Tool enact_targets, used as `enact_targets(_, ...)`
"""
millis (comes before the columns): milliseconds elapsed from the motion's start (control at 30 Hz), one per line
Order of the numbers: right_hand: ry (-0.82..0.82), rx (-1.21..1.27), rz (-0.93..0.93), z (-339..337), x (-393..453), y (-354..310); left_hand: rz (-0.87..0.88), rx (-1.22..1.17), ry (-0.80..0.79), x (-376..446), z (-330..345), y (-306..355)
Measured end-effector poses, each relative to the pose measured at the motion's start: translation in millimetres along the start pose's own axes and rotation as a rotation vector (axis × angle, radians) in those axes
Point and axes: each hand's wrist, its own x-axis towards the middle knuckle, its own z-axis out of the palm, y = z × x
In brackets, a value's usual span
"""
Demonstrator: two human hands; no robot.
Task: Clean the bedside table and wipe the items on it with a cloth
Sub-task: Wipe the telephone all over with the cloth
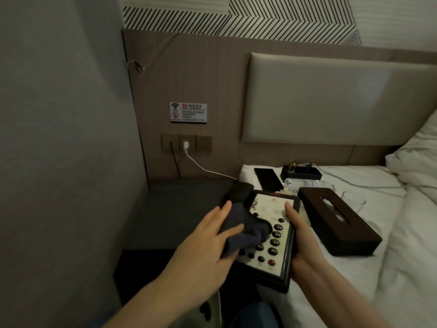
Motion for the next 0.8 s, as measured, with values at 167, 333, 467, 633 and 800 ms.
enact_targets(167, 0.077, 0.000, -0.010, -1.5, 1.7, -3.9, -0.127, -0.318, 0.181, -10.5, -4.5, 2.6)
enact_targets(333, 0.056, -0.009, 0.063, -3.6, 1.9, 9.1, -0.512, -0.942, 0.579, 46.1, -56.9, 13.1)
enact_targets(467, 0.035, -0.085, 0.092, 1.0, -2.7, 15.3, -0.284, -0.835, 0.659, 87.4, -66.5, 36.5)
enact_targets(633, -0.091, 0.007, -0.011, 15.9, -14.1, 13.9, -0.126, -0.139, -0.053, 109.2, -8.6, 54.5)
enact_targets(800, -0.095, -0.149, 0.067, 19.3, 0.9, 9.8, -0.152, 0.047, -0.302, 92.8, -4.9, 64.8)
